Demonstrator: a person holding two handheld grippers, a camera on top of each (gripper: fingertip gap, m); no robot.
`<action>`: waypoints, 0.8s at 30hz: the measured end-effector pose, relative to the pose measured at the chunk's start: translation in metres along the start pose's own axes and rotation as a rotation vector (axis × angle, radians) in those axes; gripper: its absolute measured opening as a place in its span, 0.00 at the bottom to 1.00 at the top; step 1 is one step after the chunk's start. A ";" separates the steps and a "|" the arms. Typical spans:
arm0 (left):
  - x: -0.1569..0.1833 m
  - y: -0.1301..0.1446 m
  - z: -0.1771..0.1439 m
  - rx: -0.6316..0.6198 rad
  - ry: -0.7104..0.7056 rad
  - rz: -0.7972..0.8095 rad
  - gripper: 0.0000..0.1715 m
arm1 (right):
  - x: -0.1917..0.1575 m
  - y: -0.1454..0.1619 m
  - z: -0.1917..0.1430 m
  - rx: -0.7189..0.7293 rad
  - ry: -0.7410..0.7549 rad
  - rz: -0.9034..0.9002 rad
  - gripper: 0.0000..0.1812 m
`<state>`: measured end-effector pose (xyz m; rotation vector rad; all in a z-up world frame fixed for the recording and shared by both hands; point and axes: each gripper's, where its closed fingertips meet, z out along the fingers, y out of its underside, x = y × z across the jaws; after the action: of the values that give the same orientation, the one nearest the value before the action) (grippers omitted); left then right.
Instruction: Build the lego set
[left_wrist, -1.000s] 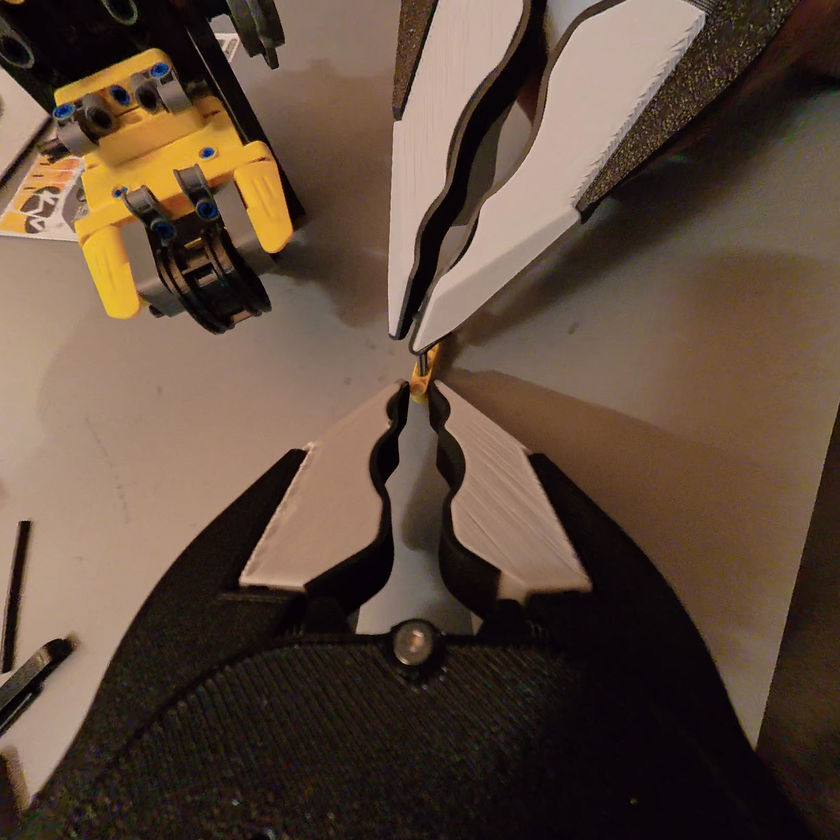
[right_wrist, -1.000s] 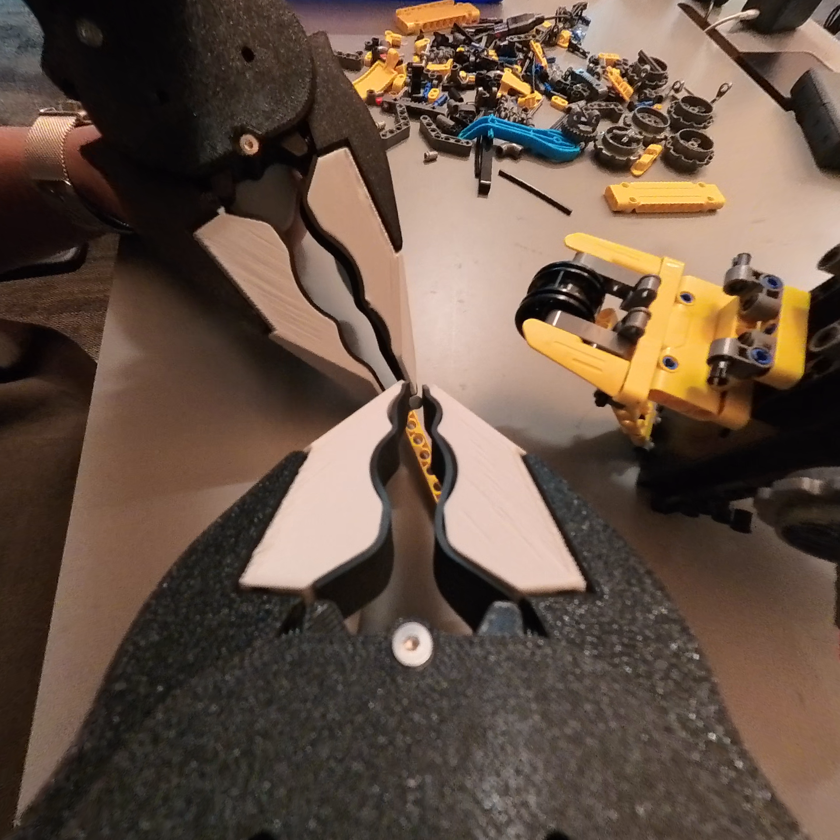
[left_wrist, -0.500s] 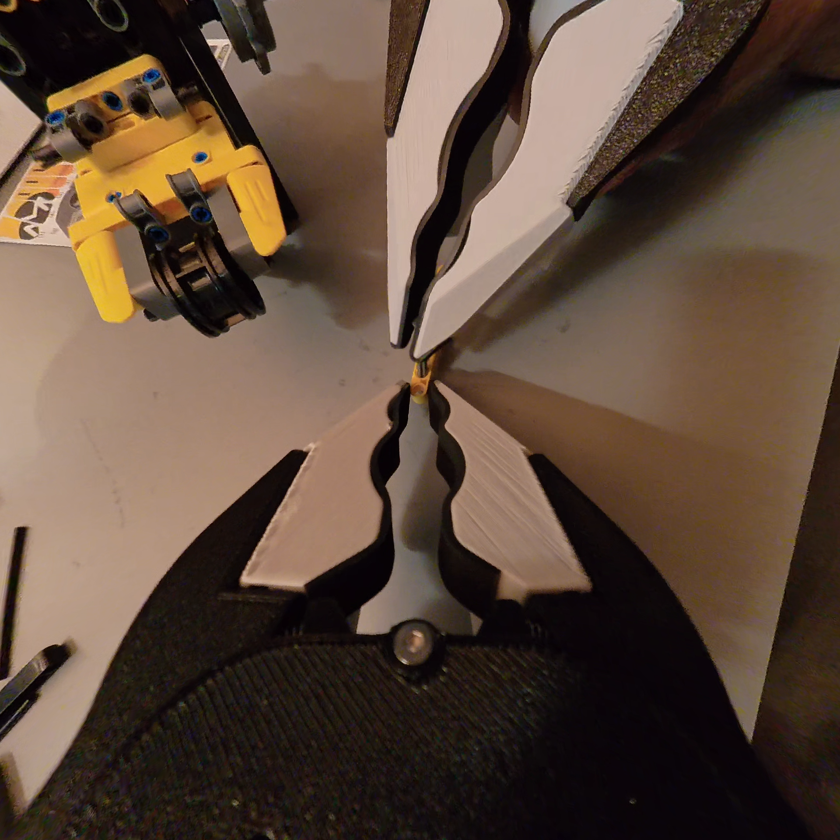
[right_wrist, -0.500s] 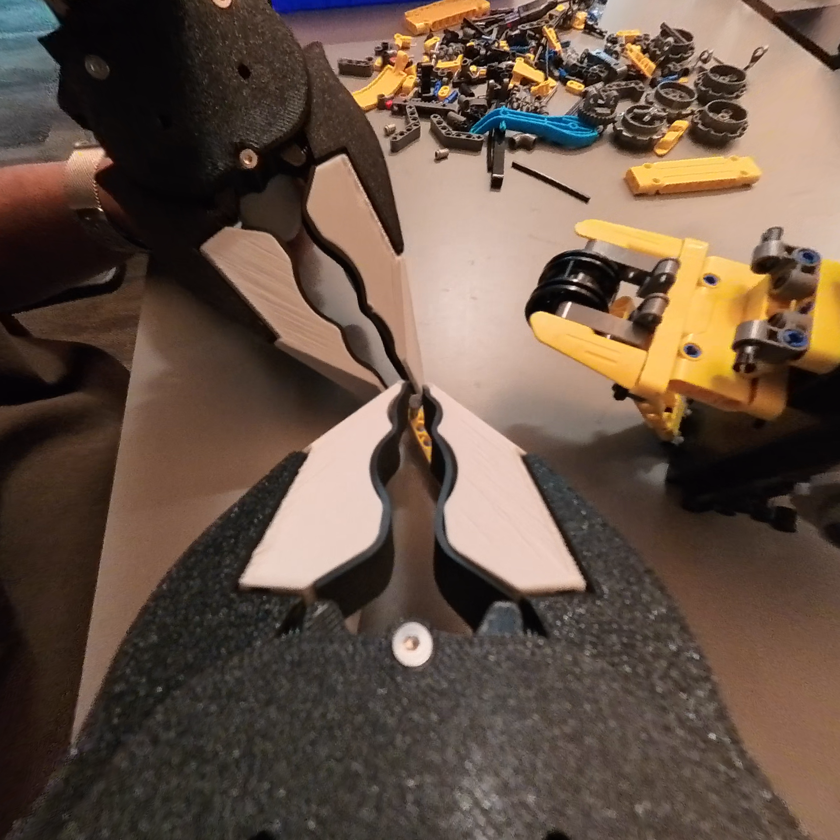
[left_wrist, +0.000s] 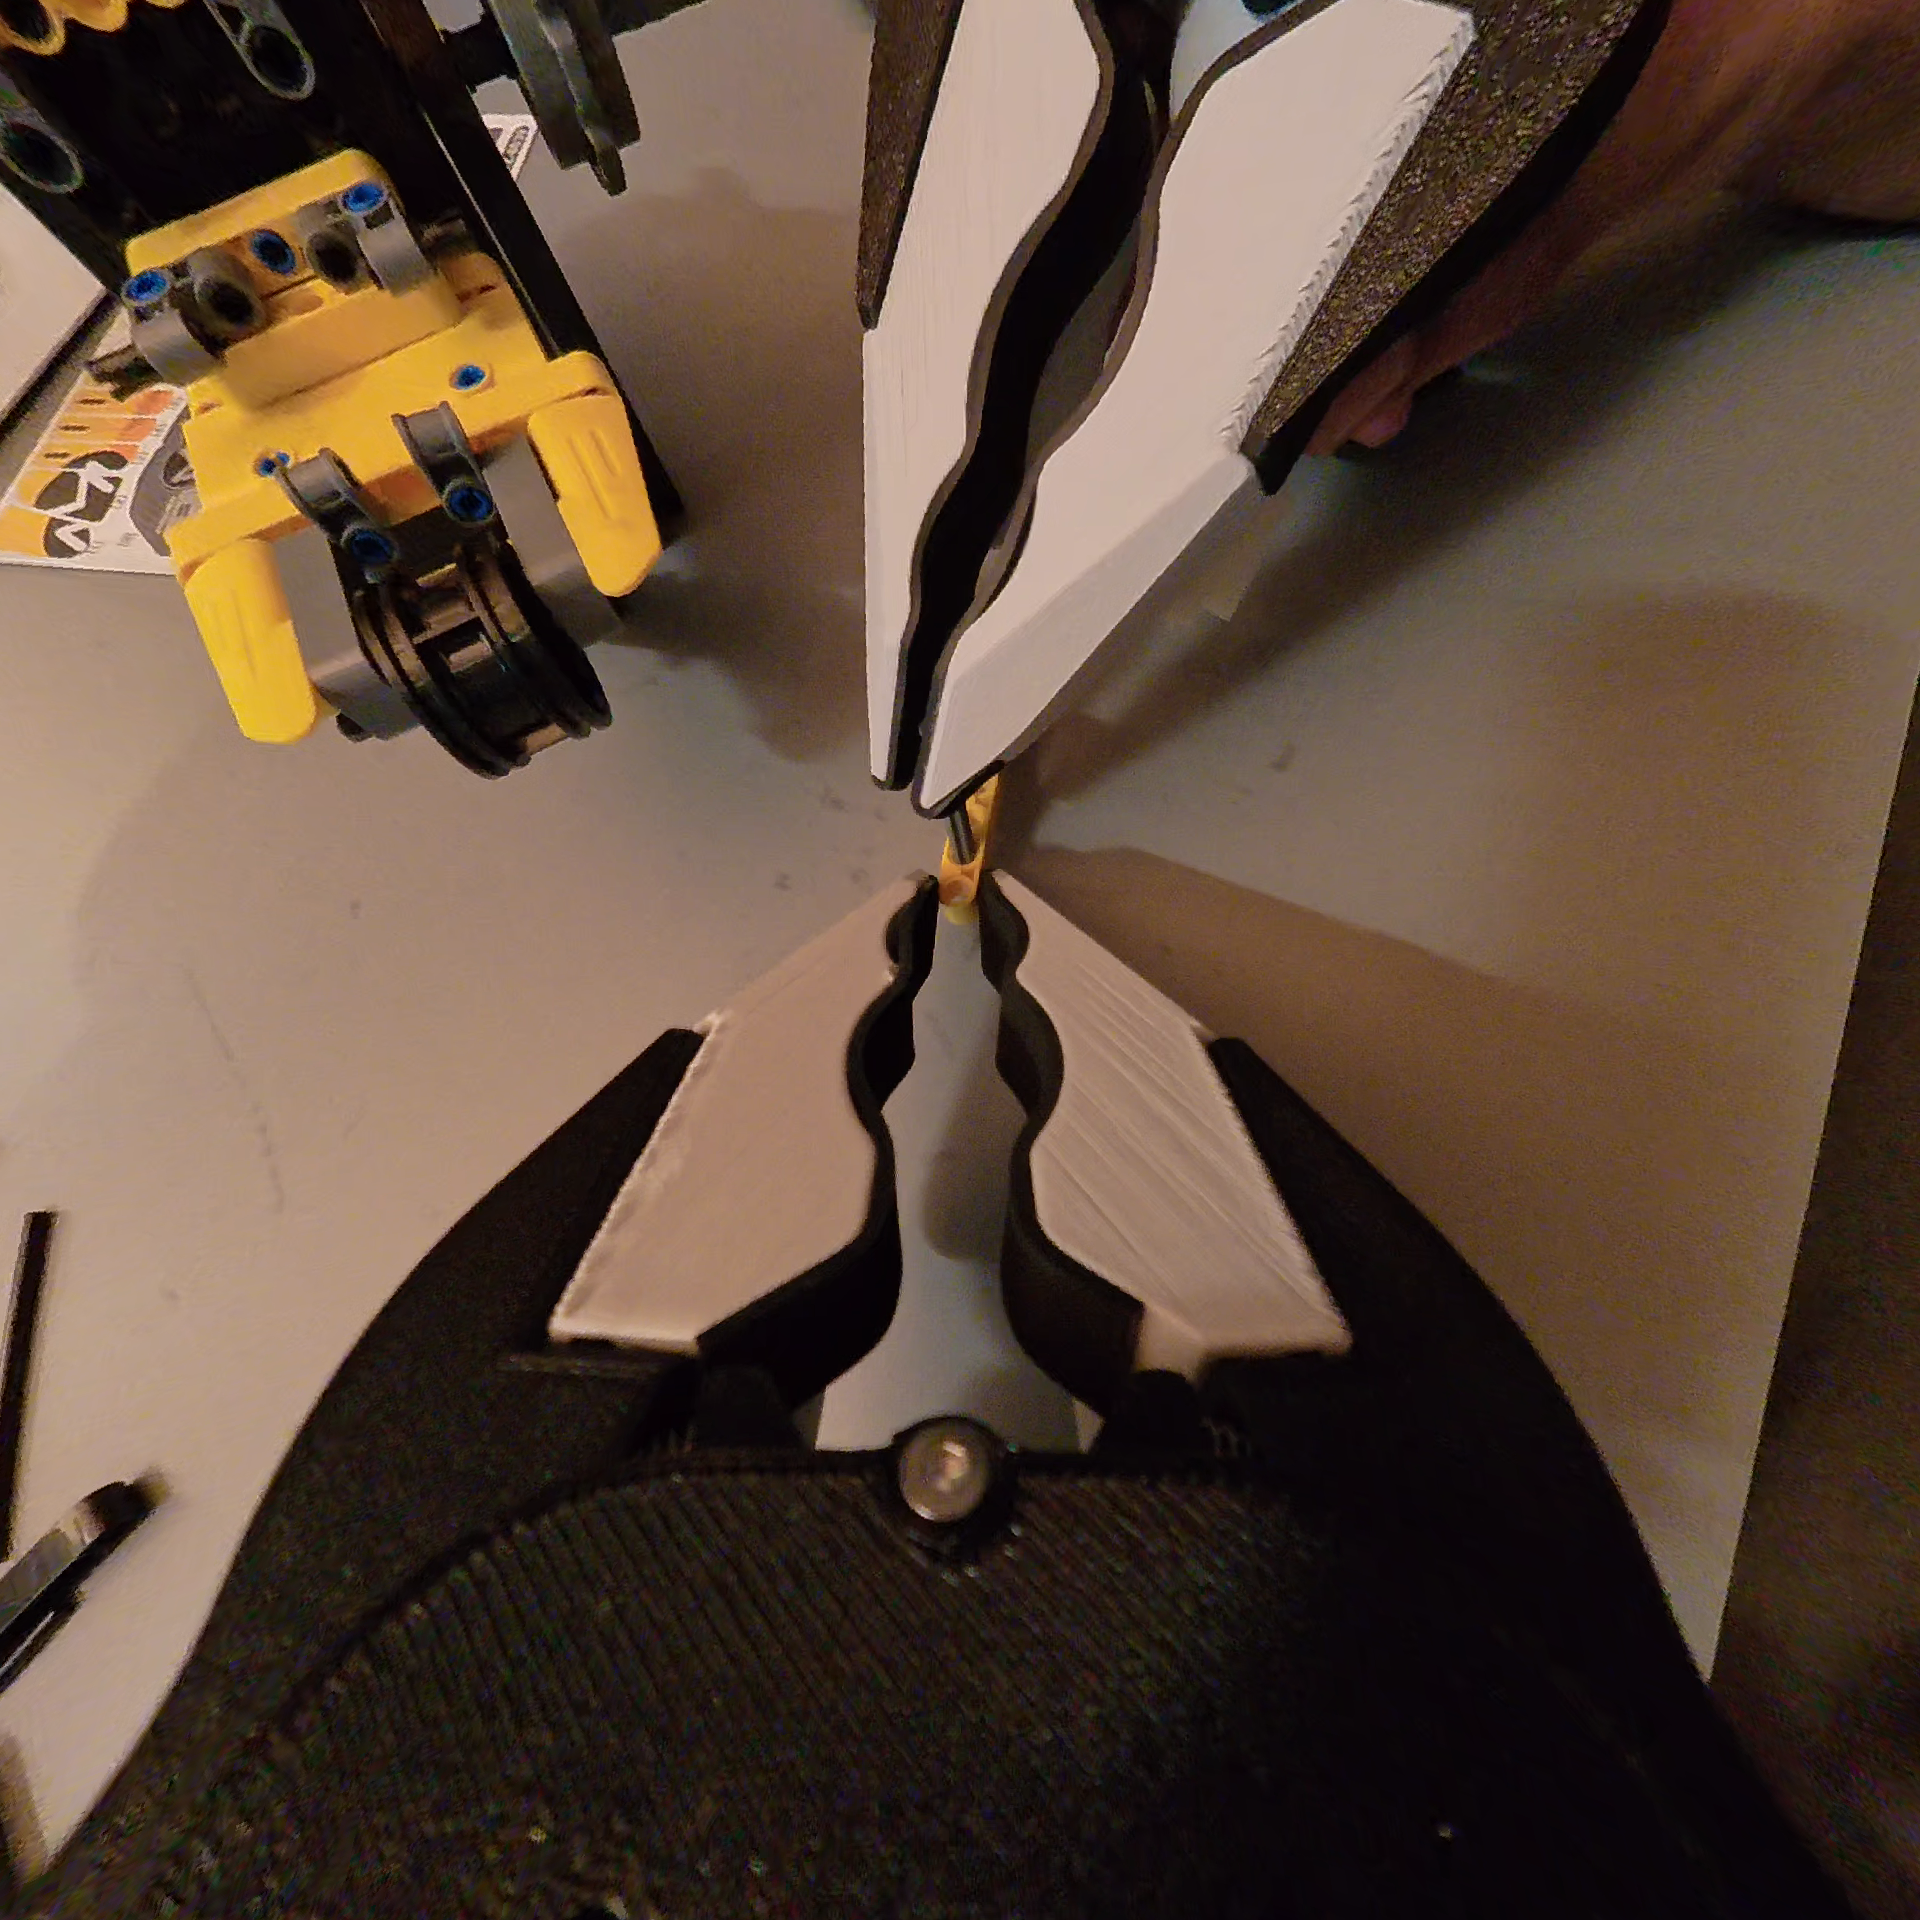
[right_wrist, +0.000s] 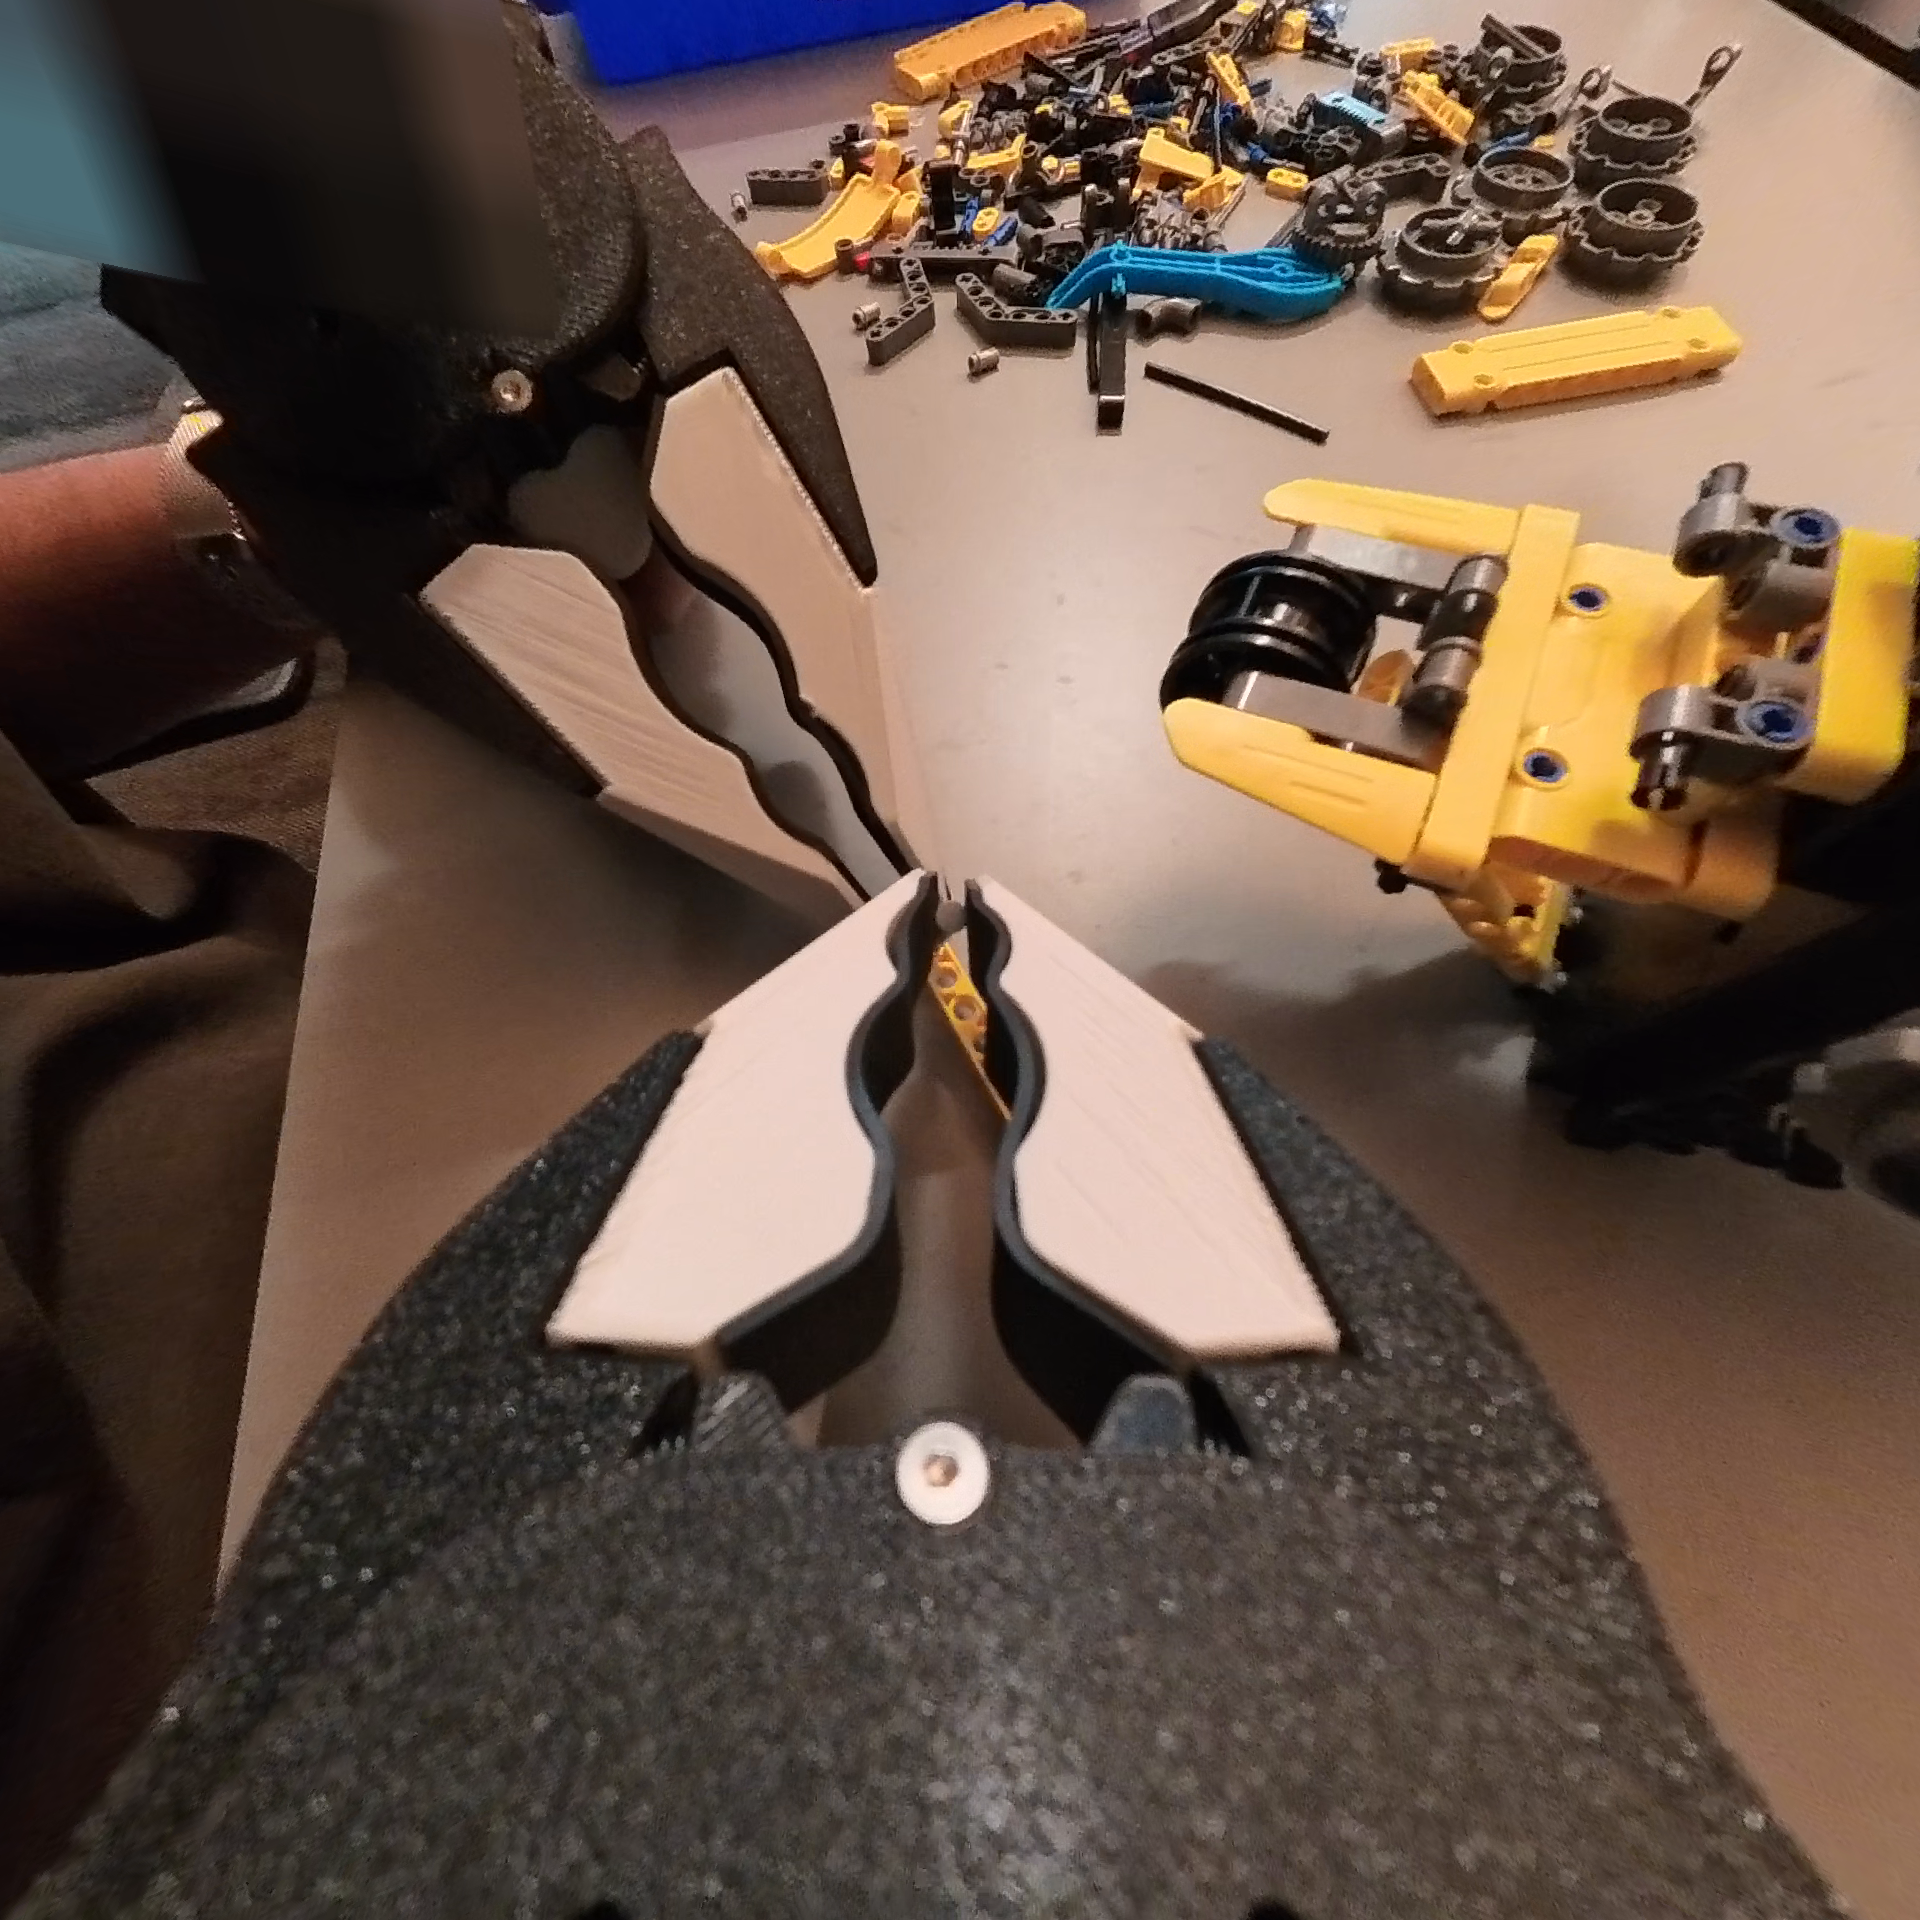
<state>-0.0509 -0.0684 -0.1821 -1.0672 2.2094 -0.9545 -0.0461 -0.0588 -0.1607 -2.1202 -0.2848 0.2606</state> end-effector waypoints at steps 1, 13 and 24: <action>0.000 0.000 0.000 -0.002 0.001 0.000 0.01 | 0.000 0.000 0.000 -0.001 0.000 -0.003 0.02; 0.001 0.002 0.002 -0.019 0.001 0.011 0.01 | -0.006 0.004 0.007 -0.039 0.009 -0.071 0.02; 0.002 -0.004 -0.001 0.023 0.023 -0.013 0.01 | 0.004 0.007 0.005 -0.059 0.085 -0.103 0.12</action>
<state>-0.0510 -0.0715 -0.1787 -1.0669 2.2071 -1.0002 -0.0432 -0.0574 -0.1700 -2.1613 -0.3539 0.1022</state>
